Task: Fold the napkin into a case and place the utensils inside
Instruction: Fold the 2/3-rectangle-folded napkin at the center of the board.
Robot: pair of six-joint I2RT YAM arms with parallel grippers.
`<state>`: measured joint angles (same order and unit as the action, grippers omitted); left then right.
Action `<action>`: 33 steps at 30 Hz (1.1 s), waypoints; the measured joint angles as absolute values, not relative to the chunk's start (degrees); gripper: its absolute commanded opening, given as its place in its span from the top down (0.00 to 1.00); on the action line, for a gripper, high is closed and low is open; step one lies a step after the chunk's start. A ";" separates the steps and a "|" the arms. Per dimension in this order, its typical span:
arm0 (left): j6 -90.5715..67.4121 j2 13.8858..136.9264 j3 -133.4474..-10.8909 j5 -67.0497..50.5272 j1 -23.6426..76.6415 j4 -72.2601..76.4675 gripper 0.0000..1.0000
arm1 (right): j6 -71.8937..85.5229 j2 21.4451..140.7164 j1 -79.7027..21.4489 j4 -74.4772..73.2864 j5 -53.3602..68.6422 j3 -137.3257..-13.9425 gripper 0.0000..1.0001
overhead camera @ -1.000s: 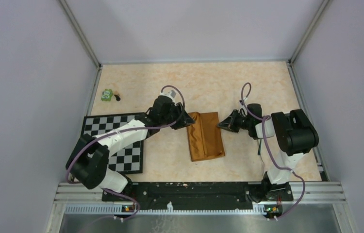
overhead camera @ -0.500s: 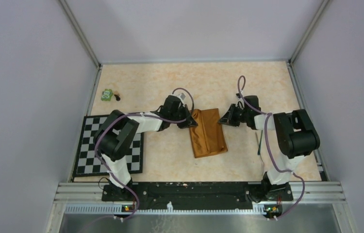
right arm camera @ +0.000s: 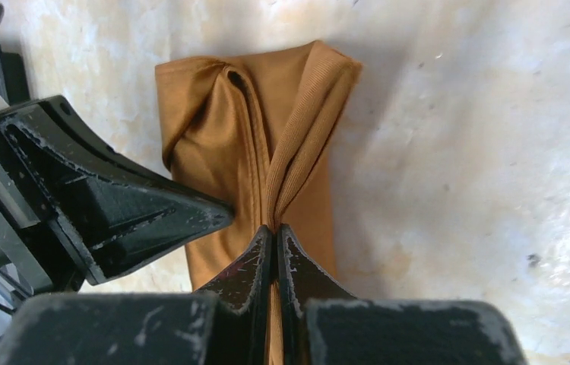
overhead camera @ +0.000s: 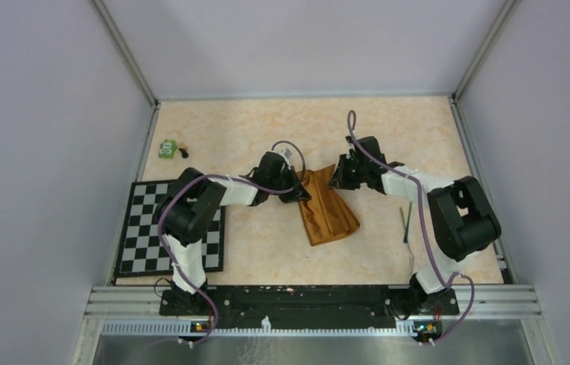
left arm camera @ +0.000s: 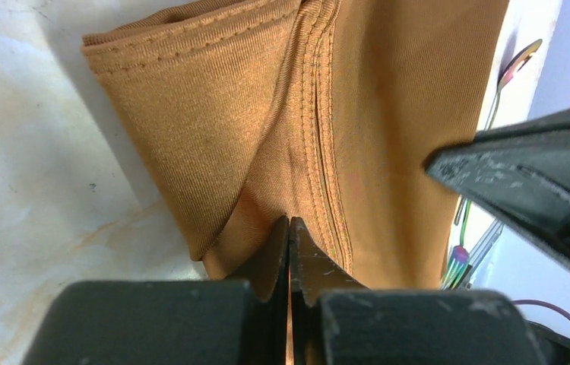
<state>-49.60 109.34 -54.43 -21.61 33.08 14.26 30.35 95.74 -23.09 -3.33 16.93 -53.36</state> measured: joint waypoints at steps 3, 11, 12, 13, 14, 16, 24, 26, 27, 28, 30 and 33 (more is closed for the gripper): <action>-49.58 109.58 -54.43 -21.69 33.08 14.85 1.00 | 31.62 95.74 -25.78 -4.91 14.41 -54.26 1.00; -49.52 110.15 -54.43 -22.13 33.06 16.19 1.00 | 36.75 95.77 -32.16 -6.00 10.41 -55.13 1.00; -49.50 110.15 -54.43 -22.15 33.06 16.25 1.00 | 37.69 95.79 -32.58 -5.63 10.22 -55.20 1.00; -49.39 110.15 -54.43 -22.15 33.06 16.29 1.00 | 38.72 95.79 -32.88 -5.08 10.17 -55.20 1.00; -49.32 110.15 -54.43 -22.15 33.06 16.32 1.00 | 39.83 95.79 -33.04 -4.60 10.17 -55.20 1.00; -49.30 110.17 -54.43 -22.15 33.06 16.34 1.00 | 42.33 95.81 -33.17 -3.14 10.17 -55.05 1.00; -48.95 110.17 -54.43 -22.26 32.99 16.40 1.00 | 52.34 96.49 -33.21 5.48 10.20 -51.27 1.00; -48.64 110.17 -54.43 -22.28 32.97 16.40 1.00 | 53.19 96.68 -33.21 6.72 10.17 -51.00 1.00; -48.42 110.15 -54.43 -22.28 32.97 16.40 1.00 | 53.69 96.79 -33.23 7.22 10.17 -51.00 1.00; -48.21 110.13 -54.43 -22.26 32.97 16.38 0.99 | 53.91 96.92 -33.23 7.70 10.17 -50.98 1.00; -47.77 109.97 -54.43 -22.20 32.97 16.21 0.95 | 54.37 96.97 -33.23 8.34 10.13 -50.89 1.00; -46.50 108.71 -54.43 -21.39 32.95 13.80 0.84 | 54.72 96.97 -33.23 9.13 10.02 -50.22 1.00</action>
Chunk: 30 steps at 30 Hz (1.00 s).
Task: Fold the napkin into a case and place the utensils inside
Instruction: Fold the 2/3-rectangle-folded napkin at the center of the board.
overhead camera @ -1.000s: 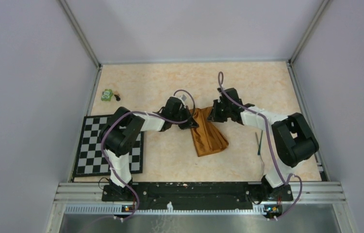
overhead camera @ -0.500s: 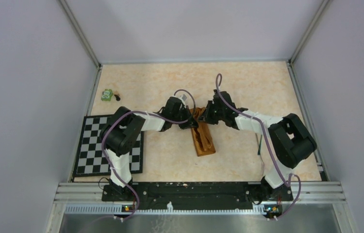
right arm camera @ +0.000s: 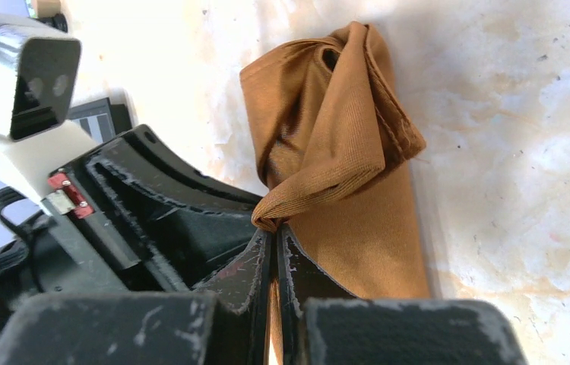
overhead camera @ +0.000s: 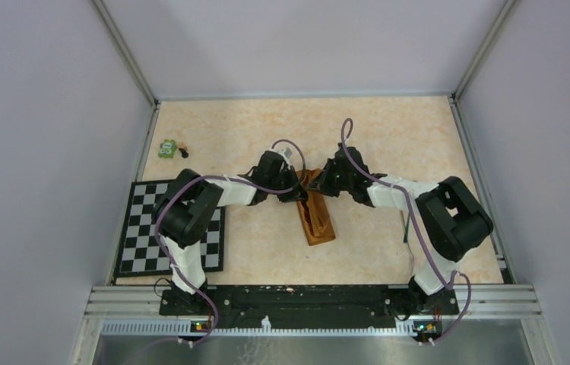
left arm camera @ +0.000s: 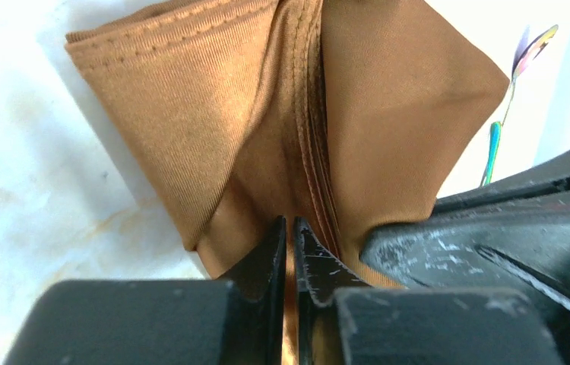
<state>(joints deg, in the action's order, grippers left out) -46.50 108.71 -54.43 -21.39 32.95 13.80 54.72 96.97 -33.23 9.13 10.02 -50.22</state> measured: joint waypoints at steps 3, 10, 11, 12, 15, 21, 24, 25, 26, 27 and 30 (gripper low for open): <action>-45.23 106.30 -54.43 -20.51 32.75 10.02 0.76 | 54.68 97.06 -33.23 9.04 9.93 -50.11 1.00; -42.98 98.50 -54.30 -18.98 31.03 4.19 0.66 | 54.54 97.17 -33.23 9.15 9.96 -50.11 1.00; -42.83 97.47 -54.04 -18.79 30.55 4.05 0.66 | 54.48 97.23 -33.23 9.15 9.96 -50.11 1.00; -42.68 96.68 -53.74 -18.61 30.06 3.90 0.66 | 54.35 97.23 -33.23 9.13 9.96 -50.09 1.00; -42.48 96.73 -53.41 -18.83 29.04 3.73 0.65 | 54.04 97.23 -33.23 9.17 9.96 -50.09 1.00; -42.24 101.75 -53.39 -20.16 28.69 3.79 0.73 | 53.28 97.54 -33.58 9.10 9.89 -50.15 1.00; -42.02 103.94 -53.39 -20.45 28.75 3.70 0.82 | 52.66 98.52 -34.37 8.95 9.76 -50.43 1.00; -42.04 104.55 -53.47 -21.19 28.77 4.03 0.83 | 52.51 98.96 -34.72 8.82 9.67 -50.54 1.00; -42.02 104.79 -53.58 -21.41 28.77 4.16 0.85 | 52.40 99.44 -35.09 8.62 9.63 -50.74 1.00; -42.04 104.95 -53.58 -21.54 28.77 4.34 0.87 | 52.21 99.74 -35.33 8.58 9.54 -50.81 1.00; -42.06 105.34 -53.58 -21.85 28.77 4.93 0.90 | 51.83 100.40 -36.16 8.32 9.45 -50.83 1.00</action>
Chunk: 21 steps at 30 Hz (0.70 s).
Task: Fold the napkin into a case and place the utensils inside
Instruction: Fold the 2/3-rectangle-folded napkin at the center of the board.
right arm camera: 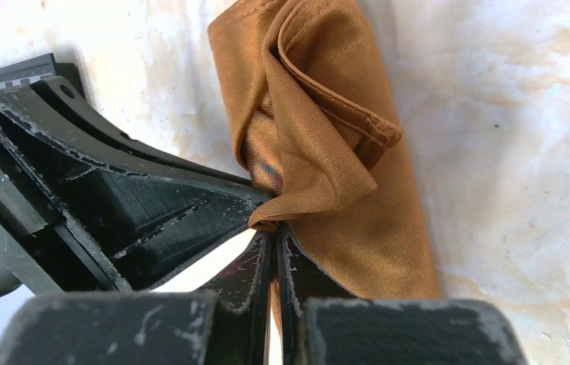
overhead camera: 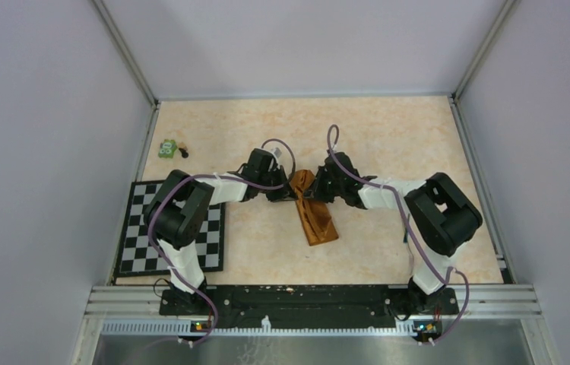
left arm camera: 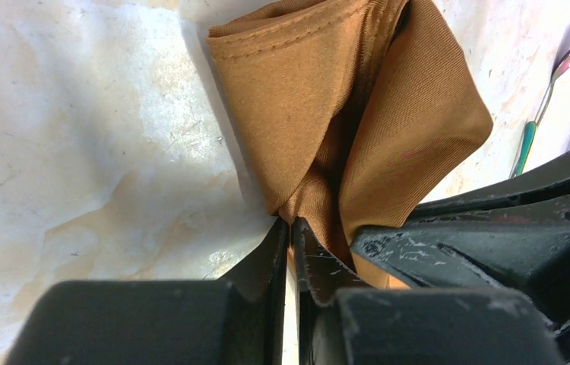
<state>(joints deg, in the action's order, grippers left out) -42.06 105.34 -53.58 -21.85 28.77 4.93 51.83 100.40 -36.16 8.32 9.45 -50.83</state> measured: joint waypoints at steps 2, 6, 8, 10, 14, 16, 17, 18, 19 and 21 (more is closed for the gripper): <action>-42.06 105.54 -53.58 -22.00 28.77 5.41 0.92 | 51.42 100.77 -36.73 7.75 9.13 -51.37 1.00; -42.06 105.75 -53.58 -22.15 28.77 6.02 0.93 | 50.96 100.95 -37.63 7.20 8.82 -52.64 1.00; -42.09 105.80 -53.58 -22.17 28.77 6.17 0.94 | 50.78 100.95 -37.78 7.22 8.82 -53.12 1.00; -42.06 105.80 -53.58 -22.15 28.77 6.26 0.94 | 50.65 101.08 -37.82 7.22 8.80 -53.58 1.00; -42.06 105.80 -53.56 -22.13 28.77 6.31 0.95 | 50.57 102.30 -37.85 7.49 8.78 -53.82 1.00; -42.06 105.80 -53.56 -22.13 28.77 6.31 0.94 | 50.54 103.26 -37.87 7.57 8.78 -53.82 1.00; -42.06 105.80 -53.56 -22.13 28.77 6.31 0.93 | 50.54 103.72 -37.89 7.62 8.75 -53.82 1.00; -42.04 105.80 -53.56 -22.13 28.77 6.28 0.91 | 50.52 104.16 -37.89 7.64 8.69 -53.82 1.00; -42.04 105.80 -53.56 -22.13 28.77 6.28 0.88 | 50.50 104.47 -37.89 7.70 8.64 -53.82 1.00; -41.95 105.73 -53.41 -22.09 28.77 6.42 0.78 | 50.37 104.73 -37.93 7.77 8.58 -53.82 1.00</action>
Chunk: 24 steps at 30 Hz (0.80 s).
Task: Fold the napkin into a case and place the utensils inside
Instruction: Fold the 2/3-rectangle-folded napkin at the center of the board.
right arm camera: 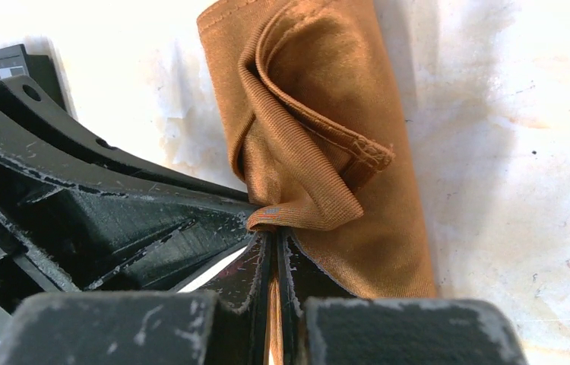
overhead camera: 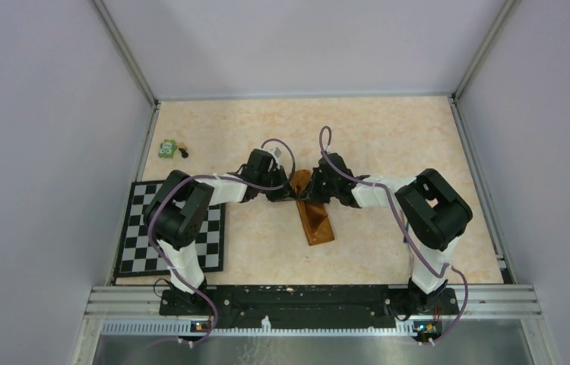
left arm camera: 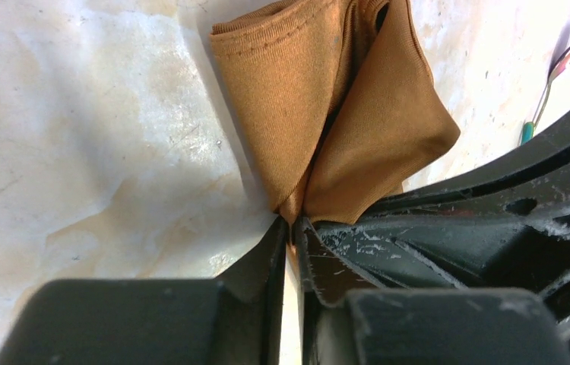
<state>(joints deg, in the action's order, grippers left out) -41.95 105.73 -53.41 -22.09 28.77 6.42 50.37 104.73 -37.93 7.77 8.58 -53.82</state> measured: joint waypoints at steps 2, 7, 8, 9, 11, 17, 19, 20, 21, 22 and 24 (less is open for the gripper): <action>-41.76 105.08 -52.73 -21.93 28.75 6.81 0.64 | 50.06 104.75 -37.93 7.99 8.47 -53.80 1.00; -41.78 99.57 -46.89 -22.79 28.34 8.84 0.53 | 50.41 104.77 -38.11 8.67 8.93 -53.78 1.00; -41.85 98.30 -45.30 -23.53 28.45 9.50 0.52 | 50.63 104.77 -38.11 8.80 9.17 -53.78 1.00; -42.06 97.17 -43.62 -24.36 28.58 10.50 0.53 | 50.96 104.77 -38.11 8.88 9.37 -53.76 1.00; -42.63 95.07 -40.51 -26.09 28.73 12.97 0.55 | 51.66 104.77 -38.09 9.17 9.72 -53.74 1.00; -43.70 93.38 -37.80 -28.69 29.89 17.74 0.65 | 52.73 104.77 -38.09 9.85 10.37 -53.71 1.00; -43.79 93.38 -37.82 -28.91 30.48 18.96 0.63 | 52.80 104.77 -38.09 9.96 10.41 -53.69 1.00; -43.81 93.38 -37.82 -28.97 30.76 19.35 0.62 | 52.80 104.77 -38.09 10.00 10.41 -53.69 1.00; -43.86 93.41 -37.91 -28.97 31.05 19.57 0.62 | 52.80 104.77 -38.09 10.07 10.41 -53.69 1.00; -43.81 93.54 -38.06 -28.95 31.27 19.59 0.62 | 52.82 104.77 -38.09 10.09 10.44 -53.67 1.00; -43.83 94.24 -38.89 -28.77 31.64 19.46 0.63 | 53.08 104.77 -38.09 10.28 10.46 -53.67 1.00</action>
<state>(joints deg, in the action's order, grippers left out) -43.83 94.24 -38.89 -28.77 31.64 19.46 53.08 104.77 -38.09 10.28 10.46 -53.67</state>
